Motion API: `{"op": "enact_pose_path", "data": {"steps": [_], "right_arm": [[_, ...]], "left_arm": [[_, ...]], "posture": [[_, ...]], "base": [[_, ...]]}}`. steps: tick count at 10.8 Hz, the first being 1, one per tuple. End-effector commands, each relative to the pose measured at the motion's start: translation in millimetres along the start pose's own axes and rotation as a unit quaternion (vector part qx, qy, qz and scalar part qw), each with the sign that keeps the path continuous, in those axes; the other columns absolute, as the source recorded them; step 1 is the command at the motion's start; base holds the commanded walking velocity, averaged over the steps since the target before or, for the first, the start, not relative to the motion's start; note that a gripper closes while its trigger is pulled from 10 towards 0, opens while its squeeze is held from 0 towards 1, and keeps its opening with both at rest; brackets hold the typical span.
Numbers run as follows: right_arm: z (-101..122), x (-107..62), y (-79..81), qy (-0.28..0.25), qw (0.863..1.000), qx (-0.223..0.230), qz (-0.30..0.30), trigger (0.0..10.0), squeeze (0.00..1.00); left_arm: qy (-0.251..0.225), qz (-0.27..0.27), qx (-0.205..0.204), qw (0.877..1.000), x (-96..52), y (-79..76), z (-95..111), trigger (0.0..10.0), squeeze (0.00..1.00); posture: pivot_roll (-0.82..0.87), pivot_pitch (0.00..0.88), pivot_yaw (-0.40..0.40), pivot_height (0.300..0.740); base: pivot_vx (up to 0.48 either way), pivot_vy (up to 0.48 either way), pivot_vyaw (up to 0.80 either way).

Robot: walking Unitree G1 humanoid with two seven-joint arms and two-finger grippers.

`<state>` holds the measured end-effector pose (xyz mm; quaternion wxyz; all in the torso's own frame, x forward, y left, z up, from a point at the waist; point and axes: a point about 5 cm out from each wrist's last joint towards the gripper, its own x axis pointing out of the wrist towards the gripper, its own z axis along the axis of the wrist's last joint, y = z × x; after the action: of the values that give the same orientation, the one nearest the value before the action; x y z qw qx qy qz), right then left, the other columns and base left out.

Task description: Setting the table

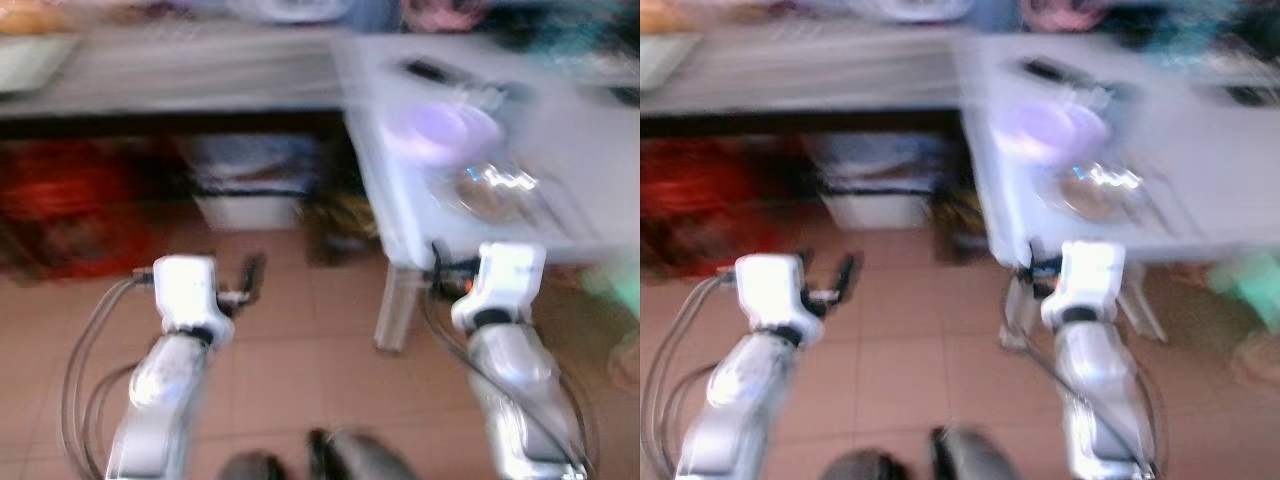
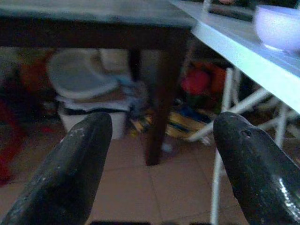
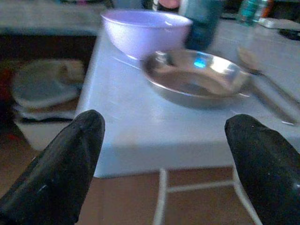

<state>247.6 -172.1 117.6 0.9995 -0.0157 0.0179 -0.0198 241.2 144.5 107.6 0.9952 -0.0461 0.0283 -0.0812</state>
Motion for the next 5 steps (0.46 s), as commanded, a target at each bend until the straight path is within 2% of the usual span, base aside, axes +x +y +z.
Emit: {"op": "enact_pose_path", "data": {"steps": [1,5], "right_arm": [[11.0,3.5,3.3,-0.024,1.000,-0.007,0.012,10.0,0.00],[14.5,3.5,4.9,-0.033,0.999,-0.008,0.025,10.0,0.00]], "left_arm": [[-0.002,0.001,-0.002,1.000,-1.9,0.0,0.9,10.0,0.00],[-0.003,0.005,0.002,1.000,-3.5,0.0,1.8,10.0,0.00]], "posture": [[-0.07,0.104,0.022,0.740],[-0.07,0.106,0.021,0.740]], "base": [[0.000,-0.285,0.00],[0.000,-0.336,0.00]]}}
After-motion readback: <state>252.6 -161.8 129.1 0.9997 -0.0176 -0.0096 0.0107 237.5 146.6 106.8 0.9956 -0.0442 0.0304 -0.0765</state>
